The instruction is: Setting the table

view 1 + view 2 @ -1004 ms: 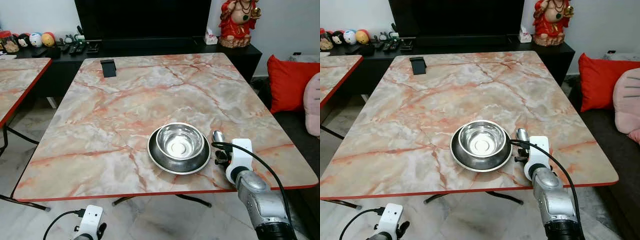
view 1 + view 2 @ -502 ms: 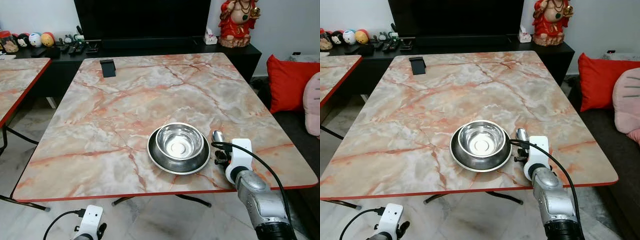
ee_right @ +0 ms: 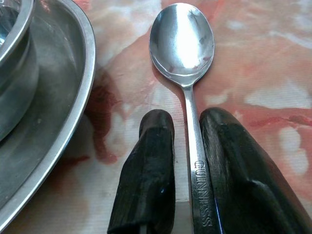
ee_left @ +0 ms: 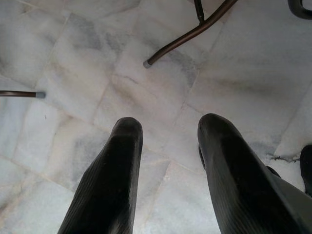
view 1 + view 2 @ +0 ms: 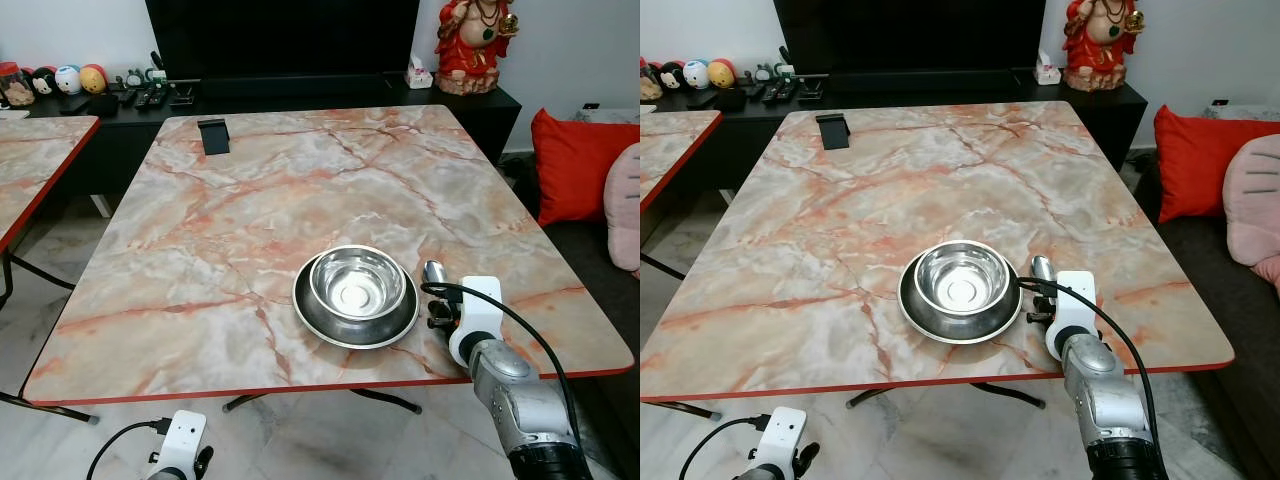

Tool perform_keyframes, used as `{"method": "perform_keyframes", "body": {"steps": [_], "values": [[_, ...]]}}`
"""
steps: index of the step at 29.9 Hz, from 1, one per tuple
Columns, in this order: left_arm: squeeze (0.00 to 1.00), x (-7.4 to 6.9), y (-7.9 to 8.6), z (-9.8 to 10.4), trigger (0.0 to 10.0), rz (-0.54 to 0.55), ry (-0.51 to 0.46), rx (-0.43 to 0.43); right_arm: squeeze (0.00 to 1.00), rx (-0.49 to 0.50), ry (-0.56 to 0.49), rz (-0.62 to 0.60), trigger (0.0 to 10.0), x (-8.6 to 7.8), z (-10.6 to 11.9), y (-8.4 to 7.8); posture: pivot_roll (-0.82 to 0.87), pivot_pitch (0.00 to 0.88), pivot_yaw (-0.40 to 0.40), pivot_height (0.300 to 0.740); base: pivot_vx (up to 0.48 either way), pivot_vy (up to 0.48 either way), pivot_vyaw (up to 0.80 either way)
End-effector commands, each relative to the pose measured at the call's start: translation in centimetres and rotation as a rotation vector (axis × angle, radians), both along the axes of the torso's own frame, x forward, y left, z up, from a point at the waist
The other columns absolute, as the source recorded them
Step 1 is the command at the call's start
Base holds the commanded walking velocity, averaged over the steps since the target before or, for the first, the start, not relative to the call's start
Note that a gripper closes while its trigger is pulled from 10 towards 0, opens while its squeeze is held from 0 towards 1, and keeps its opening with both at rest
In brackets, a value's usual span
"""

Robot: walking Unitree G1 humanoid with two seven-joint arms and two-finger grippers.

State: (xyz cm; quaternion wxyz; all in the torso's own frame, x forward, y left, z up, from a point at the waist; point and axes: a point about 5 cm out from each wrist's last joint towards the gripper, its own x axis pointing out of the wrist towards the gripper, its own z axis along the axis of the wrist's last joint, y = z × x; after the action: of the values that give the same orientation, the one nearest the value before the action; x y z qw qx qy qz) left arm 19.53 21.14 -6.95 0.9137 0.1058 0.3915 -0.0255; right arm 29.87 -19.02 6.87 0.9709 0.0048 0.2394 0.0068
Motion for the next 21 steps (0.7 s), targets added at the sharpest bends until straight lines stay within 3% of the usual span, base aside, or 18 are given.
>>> {"method": "perform_keyframes", "body": {"steps": [1, 21], "values": [[0.00, -0.38, 0.20, -0.23, 10.0, -0.006, 0.025, 0.018, 0.00, 0.027, 0.065, 0.018, 10.0, -0.52, -1.10, 0.66, -0.03, 0.000, 0.031, 0.740, 0.000, 0.000, 0.00], [0.00, -0.42, 0.07, -0.29, 10.0, -0.007, 0.030, 0.019, 0.00, -0.013, -0.019, -0.041, 10.0, -0.20, -0.15, -0.11, -0.03, 0.000, 0.030, 0.740, 0.000, 0.000, 0.00]]}}
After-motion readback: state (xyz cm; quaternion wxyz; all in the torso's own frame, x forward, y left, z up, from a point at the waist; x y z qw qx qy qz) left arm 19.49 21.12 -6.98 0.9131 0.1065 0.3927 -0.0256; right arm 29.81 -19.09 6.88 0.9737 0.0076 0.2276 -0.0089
